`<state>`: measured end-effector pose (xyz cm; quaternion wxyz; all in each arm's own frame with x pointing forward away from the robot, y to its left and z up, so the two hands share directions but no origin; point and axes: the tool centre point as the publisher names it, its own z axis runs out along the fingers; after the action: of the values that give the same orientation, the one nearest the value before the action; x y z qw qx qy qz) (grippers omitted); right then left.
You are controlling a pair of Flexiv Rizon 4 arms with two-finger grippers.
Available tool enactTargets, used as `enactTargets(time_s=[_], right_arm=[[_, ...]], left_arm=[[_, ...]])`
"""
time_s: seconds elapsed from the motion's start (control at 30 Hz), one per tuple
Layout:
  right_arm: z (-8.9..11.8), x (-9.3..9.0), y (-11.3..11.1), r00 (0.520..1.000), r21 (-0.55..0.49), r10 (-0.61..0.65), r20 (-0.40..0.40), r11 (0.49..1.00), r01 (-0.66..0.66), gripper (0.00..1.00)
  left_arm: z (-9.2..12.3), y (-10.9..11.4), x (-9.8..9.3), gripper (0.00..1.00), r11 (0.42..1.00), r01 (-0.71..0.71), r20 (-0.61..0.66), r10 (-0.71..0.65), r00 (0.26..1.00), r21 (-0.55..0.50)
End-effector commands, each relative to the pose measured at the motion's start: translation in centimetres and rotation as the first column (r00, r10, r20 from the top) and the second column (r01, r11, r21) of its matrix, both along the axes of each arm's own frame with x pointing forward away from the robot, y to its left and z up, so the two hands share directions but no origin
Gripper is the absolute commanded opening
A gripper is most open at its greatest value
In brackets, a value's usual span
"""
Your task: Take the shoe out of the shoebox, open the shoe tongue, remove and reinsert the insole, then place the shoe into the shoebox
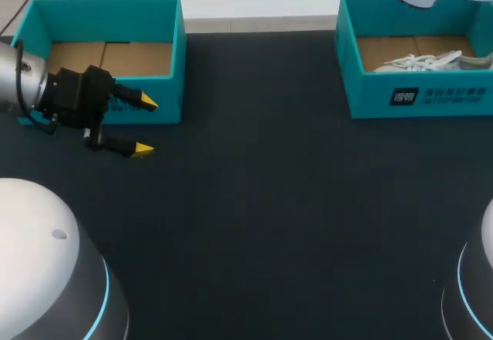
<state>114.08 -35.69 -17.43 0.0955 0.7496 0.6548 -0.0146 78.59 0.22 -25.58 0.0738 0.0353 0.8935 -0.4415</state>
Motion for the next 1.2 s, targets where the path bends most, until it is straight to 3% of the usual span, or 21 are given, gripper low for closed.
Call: enactTargets(time_s=[0.03, 0.33, 0.87, 1.2], right_arm=[[0.3, -1.2, -0.5, 1.0, -0.033, -0.01, 0.024, 0.999, 0.011, 0.0], [0.3, -1.4, -0.9, 0.996, -0.067, -0.055, 0.069, 0.996, 0.06, 0.0], [0.3, -1.4, -0.9, 0.996, -0.067, -0.055, 0.069, 0.996, 0.06, 0.0], [-3.2, -1.4, 1.1, 0.998, -0.077, -0.053, -0.031, 0.996, 0.051, 0.0]], left_arm=[[0.0, 0.0, -0.1, 1.0, 1.0, -0.001, 0.001, 0.001, 1.0, 0.002], [0.0, 0.0, -0.1, 1.0, 1.0, -0.001, 0.001, 0.001, 1.0, 0.002], [0.0, 0.0, -0.1, 1.0, 1.0, -0.001, 0.001, 0.001, 1.0, 0.002], [0.0, 0.0, -0.1, 1.0, 1.0, -0.001, 0.001, 0.001, 1.0, 0.002]])
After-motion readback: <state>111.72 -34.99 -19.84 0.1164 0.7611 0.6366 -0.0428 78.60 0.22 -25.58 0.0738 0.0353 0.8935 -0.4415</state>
